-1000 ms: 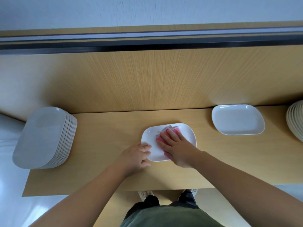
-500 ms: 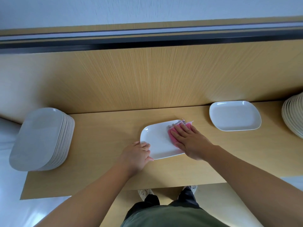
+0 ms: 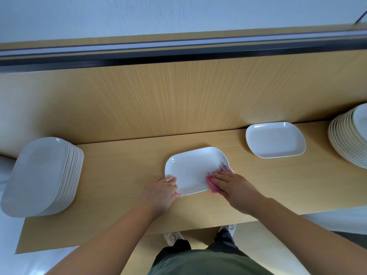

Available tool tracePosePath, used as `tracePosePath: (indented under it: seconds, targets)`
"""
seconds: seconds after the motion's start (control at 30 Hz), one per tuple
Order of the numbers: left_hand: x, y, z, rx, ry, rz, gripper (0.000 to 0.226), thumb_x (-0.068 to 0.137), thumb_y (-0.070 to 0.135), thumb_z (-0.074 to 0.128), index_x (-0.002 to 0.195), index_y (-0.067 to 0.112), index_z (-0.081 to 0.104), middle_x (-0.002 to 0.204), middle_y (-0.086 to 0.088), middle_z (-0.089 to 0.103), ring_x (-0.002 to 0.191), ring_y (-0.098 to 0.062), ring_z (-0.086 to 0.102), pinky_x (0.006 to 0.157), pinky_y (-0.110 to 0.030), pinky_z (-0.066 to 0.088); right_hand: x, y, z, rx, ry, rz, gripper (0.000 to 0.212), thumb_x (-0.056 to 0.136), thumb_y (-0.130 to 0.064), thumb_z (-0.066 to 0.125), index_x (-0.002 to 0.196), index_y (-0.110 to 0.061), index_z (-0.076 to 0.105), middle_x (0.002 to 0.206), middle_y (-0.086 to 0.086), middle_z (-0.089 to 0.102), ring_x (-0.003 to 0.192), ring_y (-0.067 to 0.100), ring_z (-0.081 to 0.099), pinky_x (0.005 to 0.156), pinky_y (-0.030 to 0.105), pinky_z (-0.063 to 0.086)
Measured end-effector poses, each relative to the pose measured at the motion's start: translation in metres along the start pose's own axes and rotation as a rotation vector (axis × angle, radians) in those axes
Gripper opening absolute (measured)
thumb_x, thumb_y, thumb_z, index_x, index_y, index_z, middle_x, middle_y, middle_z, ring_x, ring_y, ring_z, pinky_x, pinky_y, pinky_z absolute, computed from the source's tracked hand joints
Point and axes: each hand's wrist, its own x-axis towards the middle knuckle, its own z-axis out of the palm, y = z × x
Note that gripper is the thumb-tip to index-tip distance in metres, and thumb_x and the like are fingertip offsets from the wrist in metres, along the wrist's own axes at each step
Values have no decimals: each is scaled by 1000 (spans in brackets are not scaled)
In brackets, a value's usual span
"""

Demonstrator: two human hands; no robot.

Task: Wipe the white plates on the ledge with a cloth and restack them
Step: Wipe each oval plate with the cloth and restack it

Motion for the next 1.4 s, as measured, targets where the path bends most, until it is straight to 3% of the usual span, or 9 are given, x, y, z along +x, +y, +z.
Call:
tracePosePath:
  seconds: [0.13, 0.23, 0.33, 0.47, 0.57, 0.73, 0.87, 1.2, 1.4]
  targets:
    - [3, 0, 3, 45, 18, 38, 47, 95, 44, 37, 88, 18, 75, 127, 11, 62, 123, -5, 54, 99, -23, 40, -5, 0, -14, 47, 37, -86, 30, 90, -32, 55, 117, -27, 68, 108, -9, 72, 98, 19, 66, 75, 37, 57]
    - [1, -1, 8, 88, 48, 30, 37, 85, 48, 47, 78, 21, 72, 112, 4, 71, 108, -12, 65, 99, -30, 36, -10, 3, -32, 47, 96, -123, 29, 92, -28, 56, 119, -28, 66, 97, -11, 70, 85, 20, 64, 63, 35, 53]
    - [1, 1, 12, 137, 53, 35, 34, 69, 45, 78, 92, 21, 73, 117, -2, 68, 108, -19, 65, 101, -37, 42, -17, 6, -44, 99, 193, -140, 32, 93, -21, 57, 124, -23, 65, 102, -13, 69, 82, 18, 61, 63, 34, 50]
    - [1, 9, 18, 120, 171, 74, 29, 88, 26, 39, 92, 20, 67, 120, -3, 67, 111, -19, 64, 107, -33, 33, -23, 6, -58, 159, 240, -154, 34, 96, -25, 49, 126, -19, 64, 104, -12, 69, 81, 20, 62, 65, 38, 52]
    - [4, 16, 6, 115, 258, 61, 33, 86, 18, 38, 94, 19, 71, 115, -2, 69, 106, -18, 66, 102, -32, 39, -25, 13, -71, 149, 274, -172, 33, 95, -22, 53, 126, -16, 64, 105, -8, 69, 82, 23, 64, 70, 45, 54]
    - [19, 34, -34, -125, 370, -92, 37, 89, 32, 40, 95, 11, 70, 92, -2, 72, 80, -19, 68, 76, -22, 38, -24, 23, -109, 163, 430, -214, 38, 91, -12, 61, 129, -10, 62, 107, -3, 66, 84, 19, 59, 68, 40, 50]
    - [26, 54, -73, -326, 303, -262, 64, 89, 51, 18, 114, 5, 56, 99, -11, 62, 88, -31, 54, 69, -30, 30, -19, 24, -129, 163, 540, -310, 37, 94, -10, 59, 131, -7, 60, 107, -3, 65, 84, 24, 59, 73, 42, 49]
    - [14, 65, -80, -626, 455, -466, 36, 93, 43, 31, 103, 20, 57, 81, -2, 61, 79, -24, 55, 70, -35, 43, -6, 16, -121, 185, 579, -385, 37, 96, -11, 59, 133, -8, 59, 114, -1, 66, 99, 22, 62, 81, 44, 49]
    - [15, 58, -71, -669, 409, -538, 17, 102, 21, 41, 97, 18, 57, 77, 3, 58, 74, -16, 51, 66, -25, 39, 0, 17, -103, 168, 526, -378, 38, 99, -19, 57, 137, -16, 56, 126, -4, 63, 115, 21, 60, 82, 46, 50]
